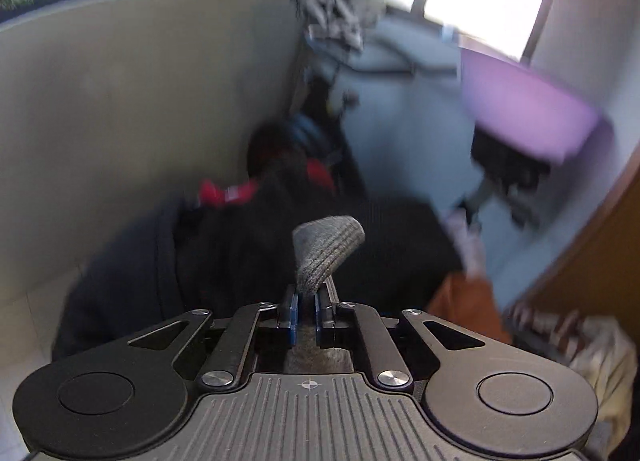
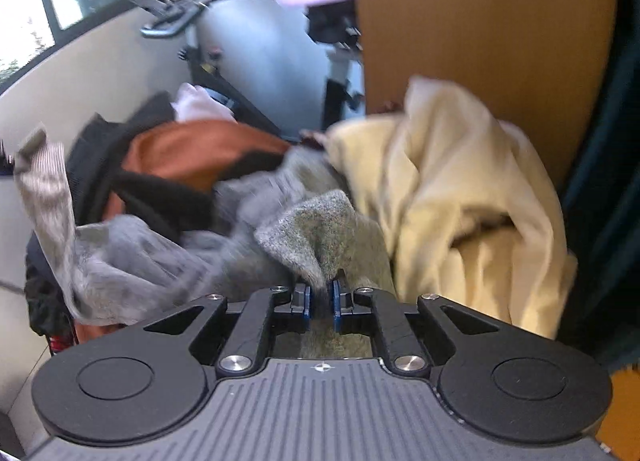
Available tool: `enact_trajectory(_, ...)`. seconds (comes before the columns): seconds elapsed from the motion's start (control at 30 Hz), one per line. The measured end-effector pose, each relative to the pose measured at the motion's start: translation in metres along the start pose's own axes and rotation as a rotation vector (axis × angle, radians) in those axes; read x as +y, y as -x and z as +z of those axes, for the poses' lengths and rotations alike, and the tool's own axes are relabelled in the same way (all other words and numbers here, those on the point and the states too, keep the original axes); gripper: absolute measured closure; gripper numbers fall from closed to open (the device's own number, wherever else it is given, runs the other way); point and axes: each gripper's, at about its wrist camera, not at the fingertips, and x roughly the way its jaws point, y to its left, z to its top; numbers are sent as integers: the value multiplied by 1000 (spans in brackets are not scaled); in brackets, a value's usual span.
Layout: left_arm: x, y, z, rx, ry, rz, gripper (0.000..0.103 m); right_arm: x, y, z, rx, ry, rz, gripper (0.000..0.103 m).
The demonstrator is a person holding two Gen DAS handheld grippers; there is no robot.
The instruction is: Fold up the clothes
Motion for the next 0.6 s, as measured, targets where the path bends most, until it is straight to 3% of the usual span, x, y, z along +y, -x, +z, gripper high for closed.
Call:
enact_trajectory(0.07, -6, -7, -9, 29, -23, -15, 74, -7, 0, -4, 13, -13, -13, 90)
enact_trajectory(0.13, -12, -9, -17, 46, -55, -43, 48, -12, -1, -6, 19, -21, -24, 89)
enact_trajectory(0.2, -22, -7, -20, 73, -93, -94, 37, -16, -3, -8, 21, -29, -24, 89)
enact_trajectory(0.3, -34, -1, -35, 148, -133, -185, 34, -16, -6, -10, 24, -27, -19, 87)
enact_trajectory(0.4, -47, 8, -59, 188, -200, -269, 18, -17, -8, -12, 28, -19, -9, 84)
enact_trajectory(0.43, -51, 11, -68, 188, -244, -281, 12, -18, -8, -13, 31, -18, -7, 83)
enact_trajectory(0.6, -74, 17, -108, 191, -506, -291, 8, -21, -11, -15, 46, -25, 1, 83)
